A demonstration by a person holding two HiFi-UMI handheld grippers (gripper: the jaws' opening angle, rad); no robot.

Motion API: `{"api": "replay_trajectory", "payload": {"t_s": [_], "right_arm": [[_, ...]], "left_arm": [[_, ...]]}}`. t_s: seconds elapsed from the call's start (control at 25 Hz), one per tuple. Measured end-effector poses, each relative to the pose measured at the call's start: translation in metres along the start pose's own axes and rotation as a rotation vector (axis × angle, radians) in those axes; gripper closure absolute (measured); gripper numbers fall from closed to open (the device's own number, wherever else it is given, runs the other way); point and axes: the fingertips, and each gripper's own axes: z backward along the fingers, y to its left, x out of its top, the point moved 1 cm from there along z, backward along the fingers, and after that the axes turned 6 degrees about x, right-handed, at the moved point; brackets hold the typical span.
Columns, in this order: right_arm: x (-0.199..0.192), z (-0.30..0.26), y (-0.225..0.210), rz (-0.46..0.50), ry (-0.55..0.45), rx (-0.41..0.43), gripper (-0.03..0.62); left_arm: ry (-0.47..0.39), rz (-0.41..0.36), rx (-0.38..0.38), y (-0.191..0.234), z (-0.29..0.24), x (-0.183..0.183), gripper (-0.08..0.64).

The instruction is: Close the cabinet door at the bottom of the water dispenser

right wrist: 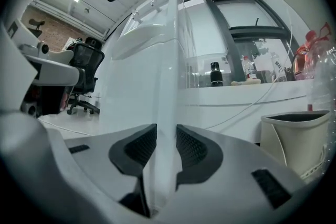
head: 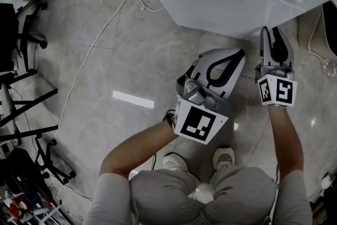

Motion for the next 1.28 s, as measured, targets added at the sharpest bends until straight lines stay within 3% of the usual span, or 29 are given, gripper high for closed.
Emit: {"api": "replay_trajectory", "payload": {"t_s": [0.4,0.52,0.6,0.84,1.04,1.28], "right_arm": [[0.005,0.005,0.000,-0.016,-0.009,-0.020,0.474],[0.017,0.023,0.013,-0.040,-0.021,0.011,0.518],[0.032,0.039,0.027,-0.053,-0.024,0.053,0.563],[0.113,0.072,0.060,-0.082,-0.065,0.115,0.574],[0.201,0.080,0.074,-0.076,-0.043,0.129,0.574],[0.359,0.101,0.086,-0.069,-0.010,0.145,0.574]], "left_arm": [[-0.015,-0.007,0.024,0.015,0.021,0.006,0.548],[-0.025,0.026,0.039,0.027,0.038,0.014,0.548],[-0.042,0.049,0.061,0.038,0.057,0.025,0.548],[-0.044,0.084,0.149,0.086,0.120,0.068,0.551],[-0.049,0.103,0.309,0.140,0.164,0.146,0.551],[-0.041,0.074,0.438,0.179,0.216,0.300,0.551]]}}
